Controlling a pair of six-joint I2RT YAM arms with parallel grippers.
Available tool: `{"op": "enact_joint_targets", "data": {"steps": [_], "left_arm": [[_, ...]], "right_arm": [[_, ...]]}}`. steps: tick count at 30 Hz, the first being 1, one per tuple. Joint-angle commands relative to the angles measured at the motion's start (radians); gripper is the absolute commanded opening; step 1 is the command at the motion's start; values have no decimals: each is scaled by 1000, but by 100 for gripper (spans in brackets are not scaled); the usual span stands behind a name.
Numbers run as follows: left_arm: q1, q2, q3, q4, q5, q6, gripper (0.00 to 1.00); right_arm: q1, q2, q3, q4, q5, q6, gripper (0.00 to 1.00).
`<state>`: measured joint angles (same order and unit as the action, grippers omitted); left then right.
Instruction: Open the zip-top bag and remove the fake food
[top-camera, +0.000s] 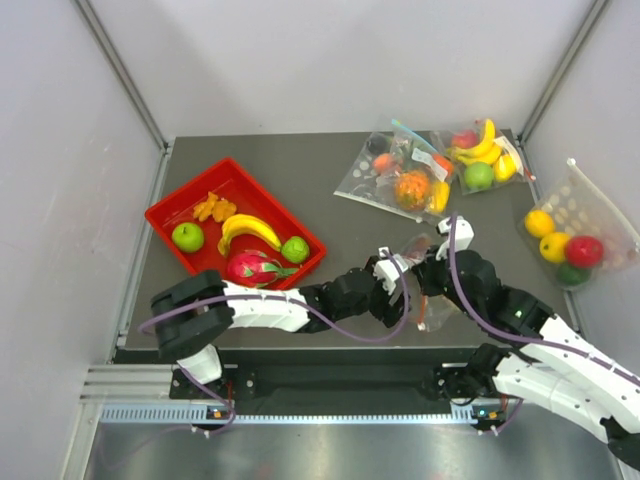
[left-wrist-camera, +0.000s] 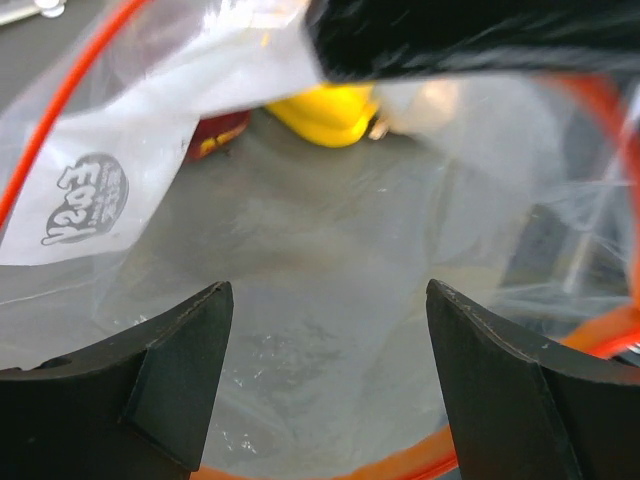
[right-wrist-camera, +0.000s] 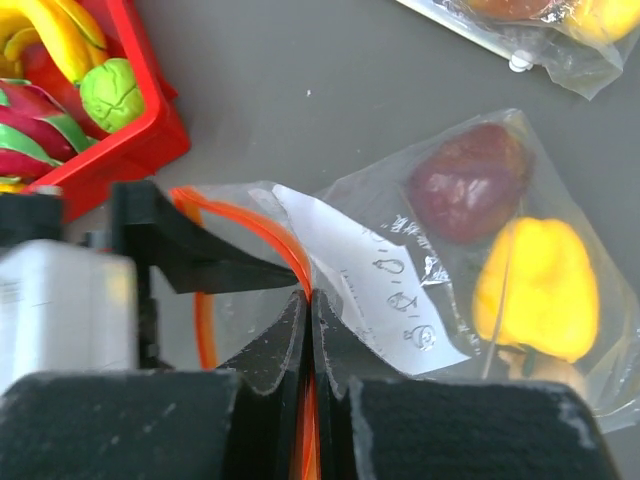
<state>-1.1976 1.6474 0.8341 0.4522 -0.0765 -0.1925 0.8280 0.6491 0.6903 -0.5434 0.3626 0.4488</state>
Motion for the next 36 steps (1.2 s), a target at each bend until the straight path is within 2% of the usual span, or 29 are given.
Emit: {"op": "enact_joint_targets", "data": {"steps": [1,2,4,5,6,7,9,13,17,23,27,29,30,36], "left_arm": [[-2,49,22,143,-52,-10,83],[-2,58,13,163,-58,-12,83],[-2,83,7,197,-65,-12,84],[-2,91,7,201,-72,-12,84],[-2,103,8,206,-75,-10,84],[-2,110,11,206,-78,-9,84],[-2,126,10,210,-94,-8,85],[-2,138,-16,250,-114,-8,86],[-2,140,-29,267,-124,-10,86],[-2,144,-41,286,-115,-15,86],[-2,141,-55,296,-111,-19,86],[-2,134,-58,295,-109,-19,86],[-2,132,-61,290,-109,-19,86],[-2,118,-73,286,-114,-2,87]], "right_arm": [[-7,-26,34,11,5,13,0],[-7,-31,31,4,16,14,1],[-7,-42,31,-21,53,22,17],[-7,-43,32,-29,65,25,31],[-6,-48,32,-42,76,31,59],[-9,-52,37,-52,103,34,77],[-7,-57,43,-82,143,36,91],[-35,-54,43,-99,228,24,96],[-133,1,2,-64,178,-13,98],[-420,38,-46,66,-43,-120,98],[-628,147,-70,166,-287,-170,96],[-677,191,-80,201,-359,-192,94],[-693,228,-90,233,-443,-199,93],[-754,337,-124,276,-562,-214,89]]}}
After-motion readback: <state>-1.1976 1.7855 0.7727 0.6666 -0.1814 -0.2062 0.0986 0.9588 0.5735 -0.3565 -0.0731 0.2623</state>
